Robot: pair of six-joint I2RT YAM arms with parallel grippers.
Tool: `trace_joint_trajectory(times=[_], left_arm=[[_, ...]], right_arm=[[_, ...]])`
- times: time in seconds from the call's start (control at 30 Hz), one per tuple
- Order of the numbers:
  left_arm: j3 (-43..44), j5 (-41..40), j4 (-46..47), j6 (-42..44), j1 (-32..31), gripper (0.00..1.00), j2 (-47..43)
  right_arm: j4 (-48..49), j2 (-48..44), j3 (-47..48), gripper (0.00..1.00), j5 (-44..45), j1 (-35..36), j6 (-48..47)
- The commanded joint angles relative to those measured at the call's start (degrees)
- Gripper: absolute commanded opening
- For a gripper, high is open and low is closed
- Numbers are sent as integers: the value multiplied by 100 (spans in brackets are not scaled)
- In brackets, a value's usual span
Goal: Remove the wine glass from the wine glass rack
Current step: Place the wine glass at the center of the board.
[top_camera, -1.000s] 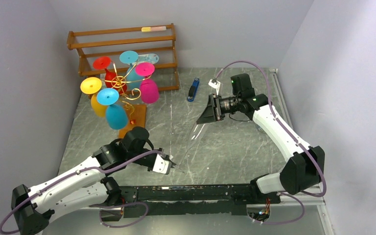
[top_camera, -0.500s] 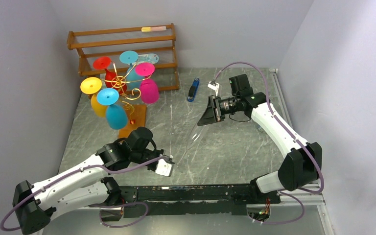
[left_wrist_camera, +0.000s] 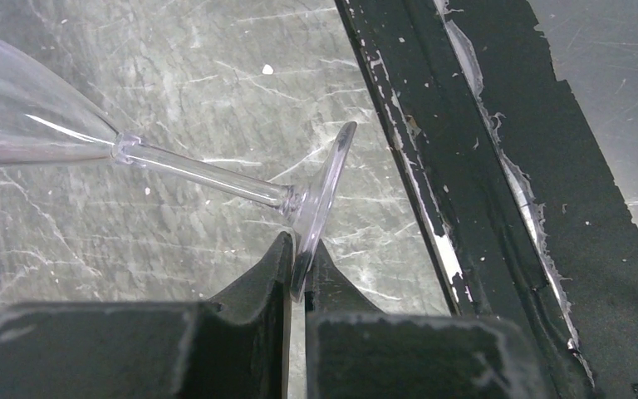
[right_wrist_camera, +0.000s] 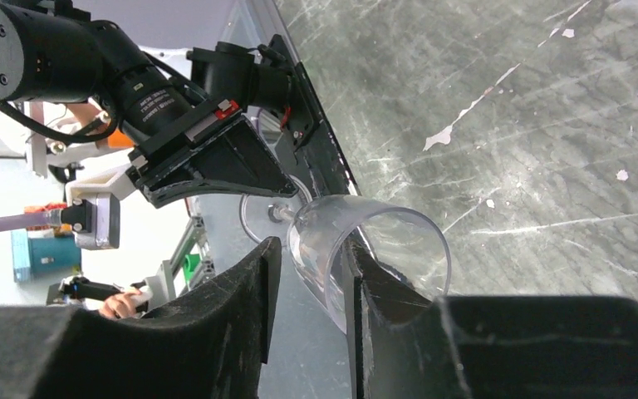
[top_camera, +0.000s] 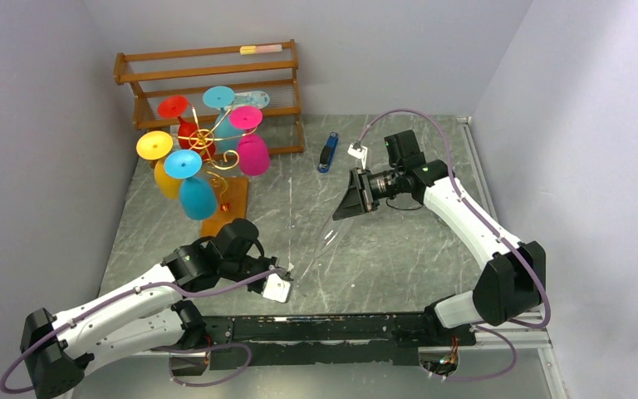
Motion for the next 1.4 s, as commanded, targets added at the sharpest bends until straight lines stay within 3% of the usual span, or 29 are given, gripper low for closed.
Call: trace_joint_trajectory(times=[0.0,0.1,0.2,0.3,0.57,0.67,0.97,1.07,1.17,1.37], left_arm=[[118,-594,1156,-21,96,5,-27],[59,-666,1233,-72,97,5,-116],[-11,-774,1314,-120,98,5,-238],[-77,-913,1422,-176,98,5,-391],[-150,-1229,1511,-232,98,5,-656],[-10,-1112,1275,-179,99,5,-644],[278,-931,907,-168,98,5,-918],[359,-961,872,-108,94,5,-908],[372,-952,913,-72,99,5,-857],[245,-1146,1099,-53,93,5,-804]], right_arm=[[-620,-122,-57,35,-667,555,121],[-711,-59,-28,28,-700,578,-9],[-738,-14,-23,27,-655,590,-44],[-815,-2,13,35,-628,622,-122],[-859,-88,-93,38,-522,747,-186],[-857,-114,-161,45,-413,745,-172],[-566,-511,-472,47,-780,771,-35],[-461,-627,-610,42,-868,771,45],[-402,-714,-747,29,-954,782,83],[-272,-875,-814,20,-1183,818,183]])
